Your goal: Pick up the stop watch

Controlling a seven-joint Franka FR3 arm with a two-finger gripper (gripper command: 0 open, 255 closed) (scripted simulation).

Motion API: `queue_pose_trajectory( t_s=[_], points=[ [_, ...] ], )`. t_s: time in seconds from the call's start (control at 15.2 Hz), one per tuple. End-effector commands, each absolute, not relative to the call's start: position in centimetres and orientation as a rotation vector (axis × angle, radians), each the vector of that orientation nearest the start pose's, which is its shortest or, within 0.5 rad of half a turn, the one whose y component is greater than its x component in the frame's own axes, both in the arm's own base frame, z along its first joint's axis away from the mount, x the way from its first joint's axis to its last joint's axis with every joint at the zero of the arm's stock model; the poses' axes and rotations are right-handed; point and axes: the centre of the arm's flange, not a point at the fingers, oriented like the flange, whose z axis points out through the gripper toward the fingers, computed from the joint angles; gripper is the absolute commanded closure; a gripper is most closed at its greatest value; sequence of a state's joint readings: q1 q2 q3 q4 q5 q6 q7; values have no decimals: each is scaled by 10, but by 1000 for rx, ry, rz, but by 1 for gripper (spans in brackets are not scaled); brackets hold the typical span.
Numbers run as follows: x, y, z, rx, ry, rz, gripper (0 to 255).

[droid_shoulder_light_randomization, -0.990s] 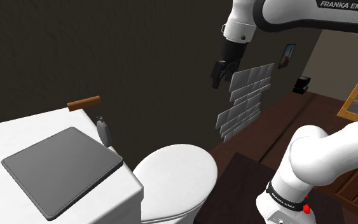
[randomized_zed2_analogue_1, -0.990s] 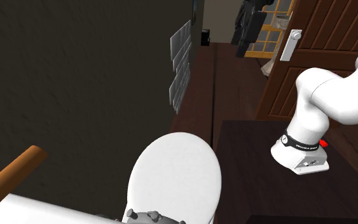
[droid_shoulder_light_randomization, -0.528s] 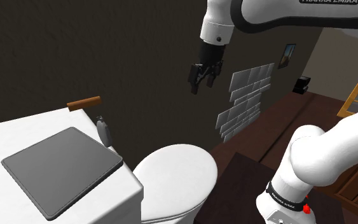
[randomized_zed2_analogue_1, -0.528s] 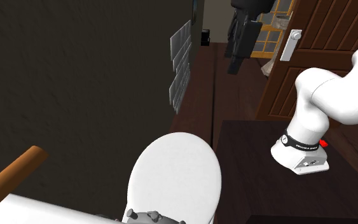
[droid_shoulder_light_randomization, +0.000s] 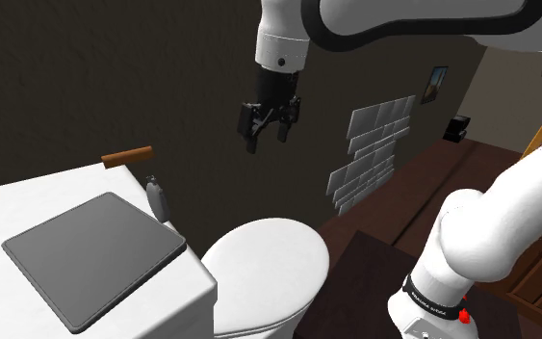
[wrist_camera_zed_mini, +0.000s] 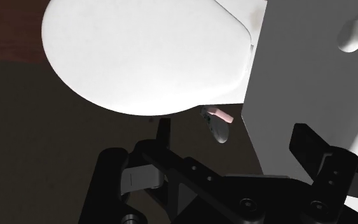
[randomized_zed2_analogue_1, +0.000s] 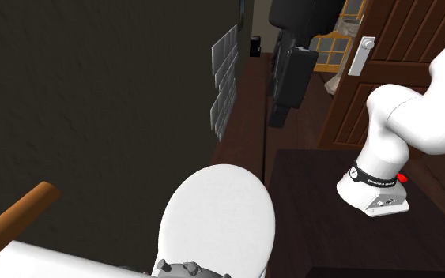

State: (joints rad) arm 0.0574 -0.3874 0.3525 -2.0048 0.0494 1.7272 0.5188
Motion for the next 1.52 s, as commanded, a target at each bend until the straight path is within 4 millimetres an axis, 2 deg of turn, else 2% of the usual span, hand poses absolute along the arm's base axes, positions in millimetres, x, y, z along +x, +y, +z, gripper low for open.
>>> queue_pose_trajectory(
  t_s=[0.0, 0.99, 1.06, 1.45],
  points=[
    [416, 230, 610, -3155, 219, -174, 0],
    [503, 400, 598, -3097, 269, -115, 0],
    [506, 407, 598, -3095, 270, -113, 0],
    [506, 407, 566, -3095, 270, -113, 0]
  ],
)
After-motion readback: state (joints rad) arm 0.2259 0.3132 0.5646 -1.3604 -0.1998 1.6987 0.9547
